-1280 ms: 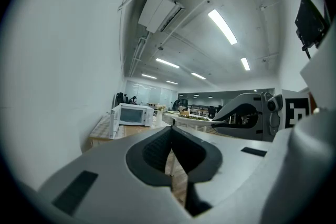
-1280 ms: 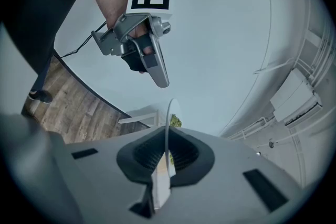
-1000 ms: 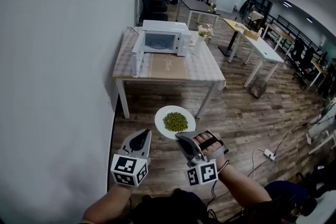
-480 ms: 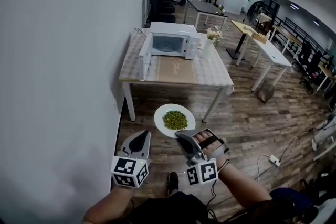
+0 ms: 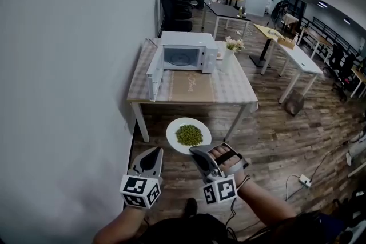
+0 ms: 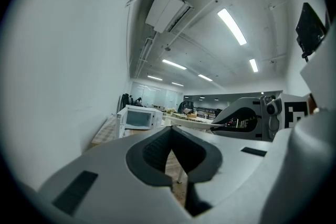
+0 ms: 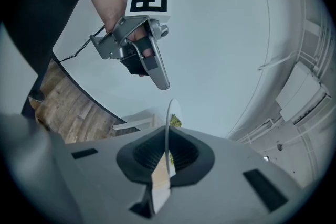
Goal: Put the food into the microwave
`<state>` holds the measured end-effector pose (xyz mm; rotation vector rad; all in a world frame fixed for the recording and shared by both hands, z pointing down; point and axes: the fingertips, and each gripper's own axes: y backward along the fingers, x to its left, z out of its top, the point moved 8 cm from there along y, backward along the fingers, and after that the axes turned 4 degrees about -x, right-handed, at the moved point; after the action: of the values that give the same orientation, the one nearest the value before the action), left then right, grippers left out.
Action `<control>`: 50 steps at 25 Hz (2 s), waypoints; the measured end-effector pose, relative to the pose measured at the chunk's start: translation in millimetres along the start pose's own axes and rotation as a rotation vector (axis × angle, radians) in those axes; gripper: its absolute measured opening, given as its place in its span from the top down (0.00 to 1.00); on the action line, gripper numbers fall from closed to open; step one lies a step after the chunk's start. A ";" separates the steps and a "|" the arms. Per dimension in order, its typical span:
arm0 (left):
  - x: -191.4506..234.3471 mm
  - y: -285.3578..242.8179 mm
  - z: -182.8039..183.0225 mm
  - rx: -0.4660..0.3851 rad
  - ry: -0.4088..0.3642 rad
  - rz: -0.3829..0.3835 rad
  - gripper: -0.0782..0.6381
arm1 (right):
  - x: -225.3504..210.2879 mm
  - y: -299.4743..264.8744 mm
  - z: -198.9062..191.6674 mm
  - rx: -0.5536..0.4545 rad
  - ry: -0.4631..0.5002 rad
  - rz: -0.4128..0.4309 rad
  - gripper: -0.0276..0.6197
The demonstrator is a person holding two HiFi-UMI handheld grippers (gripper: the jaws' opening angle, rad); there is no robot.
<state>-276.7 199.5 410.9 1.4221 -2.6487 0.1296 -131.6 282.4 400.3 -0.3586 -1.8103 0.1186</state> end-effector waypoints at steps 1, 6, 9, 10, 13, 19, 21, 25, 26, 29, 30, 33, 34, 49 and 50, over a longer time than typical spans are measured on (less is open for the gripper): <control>1.4 -6.7 0.7 -0.002 0.000 0.007 0.88 | -2.6 -3.4 -5.6 -0.003 -0.001 -0.003 0.93; 4.5 -40.8 2.2 -0.019 -0.011 0.042 0.88 | -10.1 -20.3 -35.6 -0.020 -0.016 -0.001 0.93; 7.4 -61.4 2.2 -0.004 -0.012 0.036 0.88 | -15.0 -32.9 -52.2 -0.018 -0.018 0.011 0.93; 8.2 -66.9 2.4 0.002 -0.014 0.040 0.88 | -17.2 -35.6 -56.8 -0.017 -0.019 0.014 0.93; 10.0 -81.3 2.4 0.008 -0.023 0.068 0.88 | -23.0 -40.5 -71.6 -0.022 -0.015 0.016 0.93; 7.4 -114.2 3.4 0.033 -0.037 0.070 0.88 | -38.7 -51.5 -102.0 -0.032 -0.018 0.018 0.93; 5.6 -125.5 2.2 0.040 -0.035 0.074 0.88 | -41.6 -54.2 -112.4 -0.040 -0.019 0.020 0.93; 0.3 -146.7 0.3 0.055 -0.052 0.089 0.88 | -44.7 -61.0 -134.5 -0.053 -0.019 0.040 0.93; -0.8 -151.1 -0.1 0.058 -0.059 0.092 0.88 | -45.0 -62.1 -139.0 -0.057 -0.019 0.042 0.93; -1.4 -163.0 -0.7 0.054 -0.051 0.104 0.88 | -46.9 -65.9 -152.2 -0.068 -0.016 0.041 0.93; -1.5 -166.9 -1.2 0.052 -0.045 0.107 0.88 | -48.1 -67.3 -156.8 -0.070 -0.013 0.041 0.93; -1.1 -179.2 -4.1 0.054 -0.033 0.109 0.88 | -53.6 -71.4 -169.4 -0.080 0.002 0.037 0.93; -1.3 -182.6 -5.4 0.058 -0.029 0.109 0.88 | -55.3 -71.7 -172.6 -0.088 0.006 0.036 0.93; -0.5 -219.8 -7.2 0.093 -0.034 0.110 0.88 | -71.5 -88.5 -200.8 -0.129 0.013 0.027 0.93; 2.6 -222.8 -6.9 0.095 -0.038 0.110 0.88 | -72.8 -92.5 -202.0 -0.127 0.010 0.026 0.93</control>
<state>-91.7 75.4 421.0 1.3170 -2.7868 0.2445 61.5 151.3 412.1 -0.4720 -1.8079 0.0191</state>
